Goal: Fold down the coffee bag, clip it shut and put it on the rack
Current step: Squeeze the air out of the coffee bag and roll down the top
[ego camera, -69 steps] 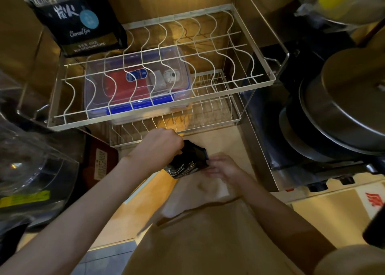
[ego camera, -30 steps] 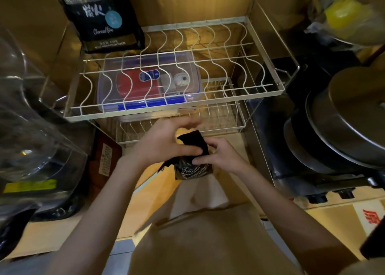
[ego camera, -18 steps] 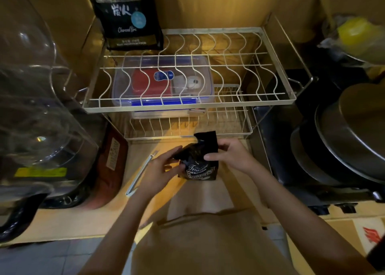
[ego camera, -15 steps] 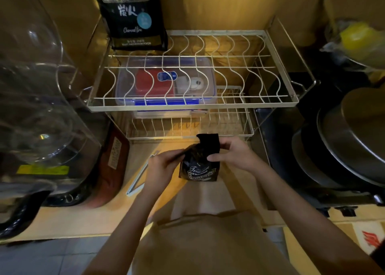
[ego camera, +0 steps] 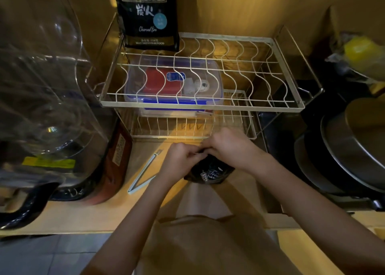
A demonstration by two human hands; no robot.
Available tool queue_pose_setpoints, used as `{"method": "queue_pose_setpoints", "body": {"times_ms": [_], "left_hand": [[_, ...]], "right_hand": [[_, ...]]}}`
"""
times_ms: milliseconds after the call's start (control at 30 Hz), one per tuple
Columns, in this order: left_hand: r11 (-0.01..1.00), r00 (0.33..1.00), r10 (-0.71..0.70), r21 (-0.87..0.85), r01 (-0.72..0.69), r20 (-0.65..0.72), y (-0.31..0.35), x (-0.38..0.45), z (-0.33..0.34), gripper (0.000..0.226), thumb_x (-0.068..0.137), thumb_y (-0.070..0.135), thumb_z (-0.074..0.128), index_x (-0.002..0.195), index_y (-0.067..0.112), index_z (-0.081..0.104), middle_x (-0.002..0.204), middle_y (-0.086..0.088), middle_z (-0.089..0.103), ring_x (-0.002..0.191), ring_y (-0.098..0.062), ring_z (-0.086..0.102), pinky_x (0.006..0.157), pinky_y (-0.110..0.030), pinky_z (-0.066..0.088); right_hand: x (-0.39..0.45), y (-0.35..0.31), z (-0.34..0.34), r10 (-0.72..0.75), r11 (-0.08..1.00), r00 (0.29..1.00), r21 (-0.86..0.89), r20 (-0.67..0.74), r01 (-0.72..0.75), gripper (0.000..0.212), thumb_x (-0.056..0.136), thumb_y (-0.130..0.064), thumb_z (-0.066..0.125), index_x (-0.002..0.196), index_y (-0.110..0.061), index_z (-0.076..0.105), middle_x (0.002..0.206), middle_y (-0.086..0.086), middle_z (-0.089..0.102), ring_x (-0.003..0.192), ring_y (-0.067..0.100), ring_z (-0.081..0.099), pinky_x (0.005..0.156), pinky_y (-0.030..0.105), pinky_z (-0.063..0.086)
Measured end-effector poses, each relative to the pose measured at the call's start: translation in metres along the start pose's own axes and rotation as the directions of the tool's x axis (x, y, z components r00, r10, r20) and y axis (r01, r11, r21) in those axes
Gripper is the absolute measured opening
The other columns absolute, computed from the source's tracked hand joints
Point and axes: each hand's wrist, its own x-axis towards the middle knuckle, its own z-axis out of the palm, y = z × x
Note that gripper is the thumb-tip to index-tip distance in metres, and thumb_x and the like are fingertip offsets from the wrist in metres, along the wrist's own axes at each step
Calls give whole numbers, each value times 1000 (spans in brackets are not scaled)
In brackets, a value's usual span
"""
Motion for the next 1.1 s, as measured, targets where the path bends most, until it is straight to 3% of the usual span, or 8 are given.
{"method": "queue_pose_setpoints", "body": {"times_ms": [67,200,333,433,633,867,1033,1100], "left_hand": [[987,992,-101,-121,110,80,-16,-3,1,33,75,20,70,107,13,64,104,-9,71,89,-11,65,82,-27,53],[983,969,-181,22,180,166,-41,-17,17,54,68,22,76,116,15,52,139,-7,46,127,-22,43,101,-31,35],[980,963,-151,-96,176,221,-45,-20,30,110,55,32,85,140,19,17,154,-2,17,139,-17,18,109,-30,23],[992,956,-107,-42,123,272,-47,-16,40,131,48,34,88,143,17,0,154,-4,15,140,-17,16,113,-32,20],[994,984,-76,-65,88,162,-53,-14,55,111,48,34,87,138,16,25,140,-6,42,128,-19,41,105,-32,38],[992,991,-76,-96,87,111,-55,-17,59,94,52,37,83,131,22,35,130,-2,53,119,-16,49,99,-36,45],[984,993,-111,-137,117,51,-51,-20,59,86,50,29,86,124,17,44,122,-4,59,111,-16,54,93,-30,45],[984,992,-117,-132,122,47,-50,-22,59,85,49,28,86,123,17,45,121,-4,59,111,-16,54,94,-30,45]], "right_hand": [[-6,8,3,-16,997,999,69,-49,20,25,90,-26,48,107,-20,66,103,6,71,98,24,63,86,43,49],[-17,23,3,-12,956,986,288,-168,60,20,87,-18,57,103,-14,69,104,5,72,99,19,64,91,34,48],[-28,38,8,84,839,981,543,-177,26,18,83,-14,63,99,-11,71,98,-1,72,94,12,66,86,27,53],[-33,40,16,175,748,961,664,-215,12,16,80,-13,66,95,-12,72,94,-3,72,92,11,67,83,26,54],[-41,42,23,291,652,932,758,-217,-27,16,81,-11,65,95,-13,72,93,0,73,94,9,67,82,24,56],[-44,53,25,340,552,917,834,-211,-13,16,80,-8,64,95,-10,71,88,-6,71,89,5,68,75,16,54],[-46,57,30,345,487,917,873,-201,8,16,80,-6,64,94,-8,72,79,-11,74,87,8,69,70,14,53],[-47,60,26,329,509,930,860,-161,-31,16,80,-7,64,94,-11,71,82,-9,73,87,7,68,71,14,53]]}}
